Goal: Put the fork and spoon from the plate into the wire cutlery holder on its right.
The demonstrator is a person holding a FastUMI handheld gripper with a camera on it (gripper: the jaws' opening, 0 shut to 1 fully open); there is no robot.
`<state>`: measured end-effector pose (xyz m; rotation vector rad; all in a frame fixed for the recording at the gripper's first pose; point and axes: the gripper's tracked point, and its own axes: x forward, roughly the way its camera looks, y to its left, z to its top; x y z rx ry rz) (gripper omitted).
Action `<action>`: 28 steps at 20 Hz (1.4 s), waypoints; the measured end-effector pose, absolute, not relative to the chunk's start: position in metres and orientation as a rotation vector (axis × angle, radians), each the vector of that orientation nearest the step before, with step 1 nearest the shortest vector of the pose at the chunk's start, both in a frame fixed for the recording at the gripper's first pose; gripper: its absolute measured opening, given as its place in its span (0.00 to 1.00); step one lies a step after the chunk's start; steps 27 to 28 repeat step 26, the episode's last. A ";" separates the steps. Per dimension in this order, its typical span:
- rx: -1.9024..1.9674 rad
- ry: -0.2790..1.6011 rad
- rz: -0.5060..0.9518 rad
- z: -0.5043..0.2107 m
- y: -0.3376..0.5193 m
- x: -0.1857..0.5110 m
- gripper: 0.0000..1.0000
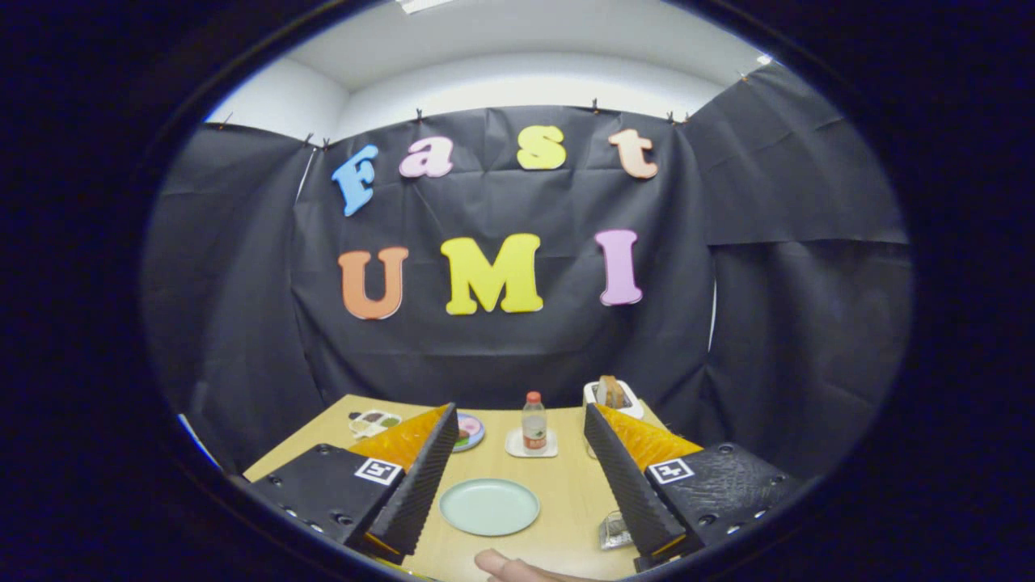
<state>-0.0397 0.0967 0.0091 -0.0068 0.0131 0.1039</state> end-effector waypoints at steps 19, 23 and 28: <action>-0.101 -0.079 0.035 0.054 -0.007 -0.062 0.96; -0.089 -0.058 0.044 0.051 -0.037 -0.048 0.96; -0.064 -0.034 0.046 0.049 -0.051 -0.035 0.96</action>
